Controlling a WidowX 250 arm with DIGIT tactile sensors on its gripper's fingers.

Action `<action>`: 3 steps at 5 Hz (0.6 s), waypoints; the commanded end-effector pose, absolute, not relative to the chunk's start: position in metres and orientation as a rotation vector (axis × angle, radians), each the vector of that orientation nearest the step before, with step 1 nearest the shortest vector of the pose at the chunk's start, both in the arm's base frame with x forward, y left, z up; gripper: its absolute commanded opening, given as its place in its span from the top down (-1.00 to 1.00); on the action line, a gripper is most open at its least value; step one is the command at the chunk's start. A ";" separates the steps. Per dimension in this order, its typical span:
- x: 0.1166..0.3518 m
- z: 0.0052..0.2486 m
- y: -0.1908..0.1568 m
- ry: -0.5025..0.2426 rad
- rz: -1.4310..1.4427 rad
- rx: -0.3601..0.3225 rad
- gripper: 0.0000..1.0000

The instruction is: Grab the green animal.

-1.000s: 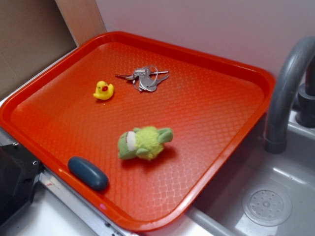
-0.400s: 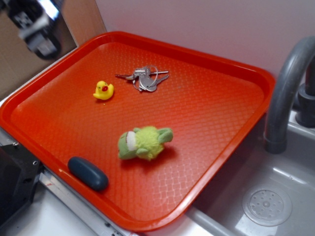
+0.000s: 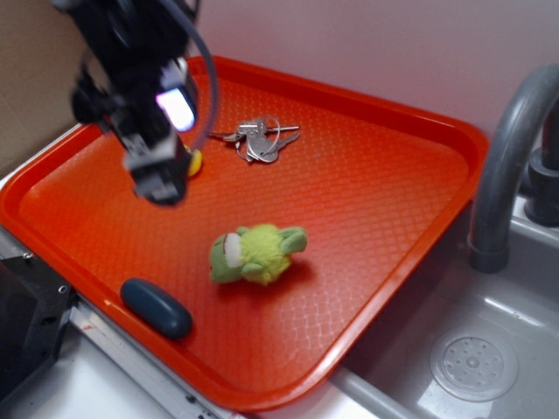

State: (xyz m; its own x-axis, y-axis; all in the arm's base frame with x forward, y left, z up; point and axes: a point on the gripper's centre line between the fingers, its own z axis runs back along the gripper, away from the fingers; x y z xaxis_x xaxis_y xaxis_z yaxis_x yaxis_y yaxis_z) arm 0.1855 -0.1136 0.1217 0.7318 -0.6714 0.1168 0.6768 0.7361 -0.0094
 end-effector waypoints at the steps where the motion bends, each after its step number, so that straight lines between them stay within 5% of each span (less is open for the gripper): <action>1: 0.186 0.064 -0.134 0.003 -0.823 0.033 -1.00; 3: 0.181 0.031 -0.137 0.074 -0.870 0.073 -1.00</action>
State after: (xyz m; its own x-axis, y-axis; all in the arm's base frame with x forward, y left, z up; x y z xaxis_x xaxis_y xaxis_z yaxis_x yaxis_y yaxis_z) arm 0.1899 -0.1303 0.0270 0.6657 -0.7372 -0.1156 0.7441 0.6674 0.0286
